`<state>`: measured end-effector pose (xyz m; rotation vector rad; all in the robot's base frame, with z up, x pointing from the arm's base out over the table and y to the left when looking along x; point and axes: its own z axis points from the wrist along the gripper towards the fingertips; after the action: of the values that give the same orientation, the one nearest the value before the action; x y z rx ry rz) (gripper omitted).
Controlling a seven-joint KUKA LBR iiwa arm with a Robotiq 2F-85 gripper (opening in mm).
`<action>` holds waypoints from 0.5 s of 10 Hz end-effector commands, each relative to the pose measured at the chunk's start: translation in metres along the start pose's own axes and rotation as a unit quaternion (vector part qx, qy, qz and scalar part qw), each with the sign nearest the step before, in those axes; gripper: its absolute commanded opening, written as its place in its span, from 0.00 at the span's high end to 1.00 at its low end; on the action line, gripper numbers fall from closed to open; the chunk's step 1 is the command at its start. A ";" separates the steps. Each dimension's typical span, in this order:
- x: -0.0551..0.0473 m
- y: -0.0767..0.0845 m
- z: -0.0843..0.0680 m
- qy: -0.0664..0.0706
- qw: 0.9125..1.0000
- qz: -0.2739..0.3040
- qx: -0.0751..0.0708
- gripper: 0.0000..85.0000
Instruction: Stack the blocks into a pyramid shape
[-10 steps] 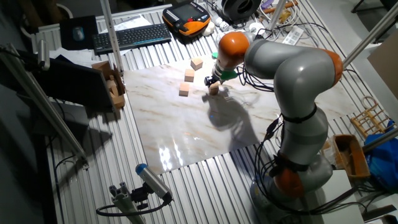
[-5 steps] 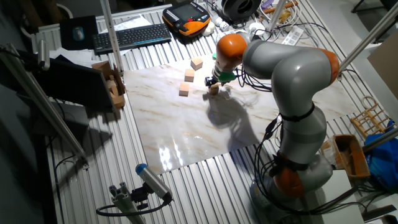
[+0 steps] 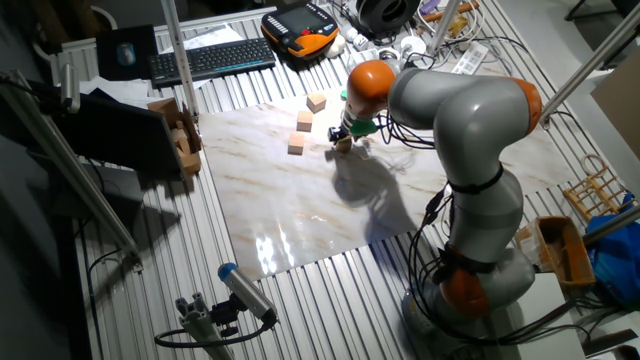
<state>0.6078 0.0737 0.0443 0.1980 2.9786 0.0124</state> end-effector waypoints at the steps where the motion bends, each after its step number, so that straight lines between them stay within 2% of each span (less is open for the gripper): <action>1: -0.001 0.001 0.000 0.001 1.000 -0.003 -0.001 0.20; 2: -0.001 0.002 -0.001 0.004 1.000 -0.012 -0.002 0.40; 3: -0.001 0.002 -0.001 0.012 1.000 -0.025 -0.008 0.80; 4: -0.001 0.003 -0.001 0.014 0.999 -0.032 -0.011 1.00; 5: 0.000 0.005 -0.001 0.013 0.999 -0.034 -0.011 1.00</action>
<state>0.6084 0.0788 0.0459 0.0934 3.0079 0.0390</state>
